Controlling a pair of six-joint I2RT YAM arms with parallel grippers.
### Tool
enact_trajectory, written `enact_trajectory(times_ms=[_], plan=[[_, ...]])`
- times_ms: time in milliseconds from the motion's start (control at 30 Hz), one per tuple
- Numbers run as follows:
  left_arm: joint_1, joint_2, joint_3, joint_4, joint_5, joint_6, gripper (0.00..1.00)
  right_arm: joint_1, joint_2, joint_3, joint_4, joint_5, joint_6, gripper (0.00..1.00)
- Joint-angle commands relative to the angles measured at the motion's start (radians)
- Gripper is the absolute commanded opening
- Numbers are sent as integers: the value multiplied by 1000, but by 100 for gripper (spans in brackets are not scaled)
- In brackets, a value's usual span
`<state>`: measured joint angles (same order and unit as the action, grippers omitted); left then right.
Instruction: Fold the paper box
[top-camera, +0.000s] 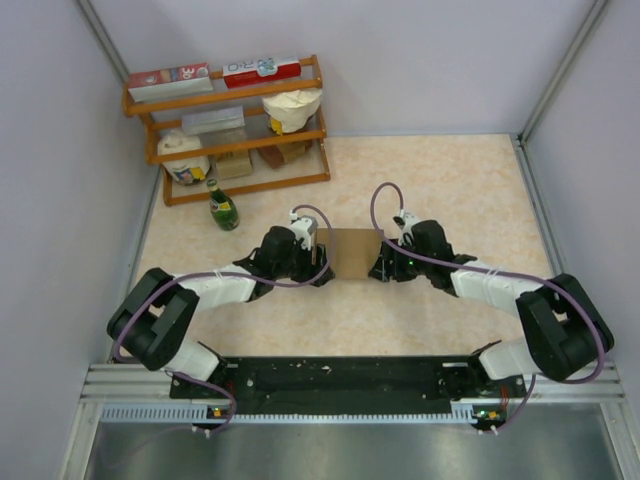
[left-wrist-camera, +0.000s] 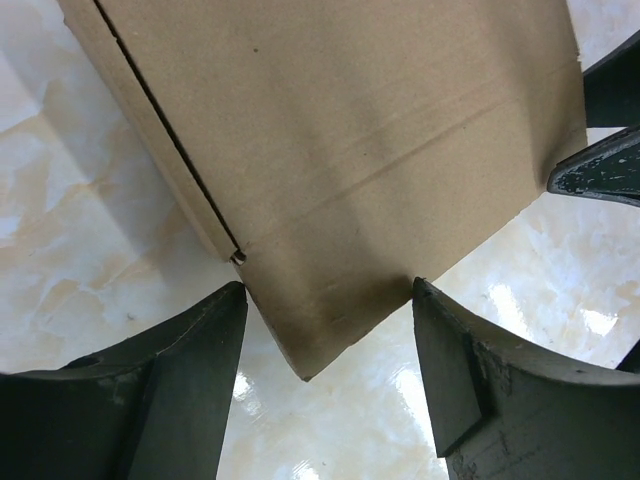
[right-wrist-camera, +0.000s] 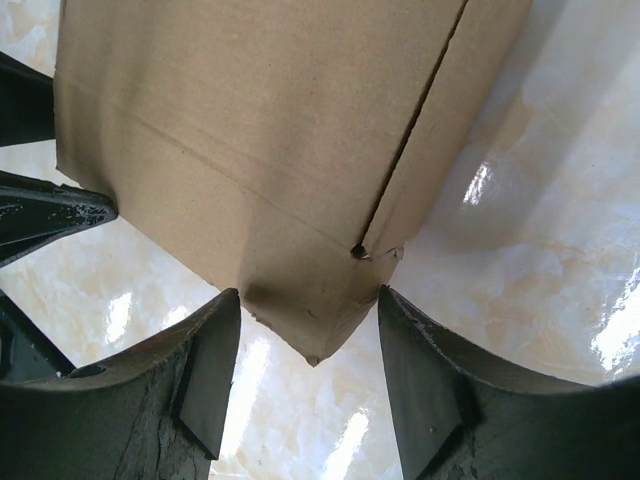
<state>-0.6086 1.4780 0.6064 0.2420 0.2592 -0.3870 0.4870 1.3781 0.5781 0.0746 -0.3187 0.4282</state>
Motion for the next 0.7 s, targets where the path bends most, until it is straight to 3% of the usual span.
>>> enact_trajectory(times_ms=[0, 667], plan=[[-3, 13, 27, 20, -34, 36, 71, 1, 15, 43, 37, 15, -23, 56], [0, 44, 33, 31, -64, 51, 72, 1, 61, 37, 91, 29, -26, 56]])
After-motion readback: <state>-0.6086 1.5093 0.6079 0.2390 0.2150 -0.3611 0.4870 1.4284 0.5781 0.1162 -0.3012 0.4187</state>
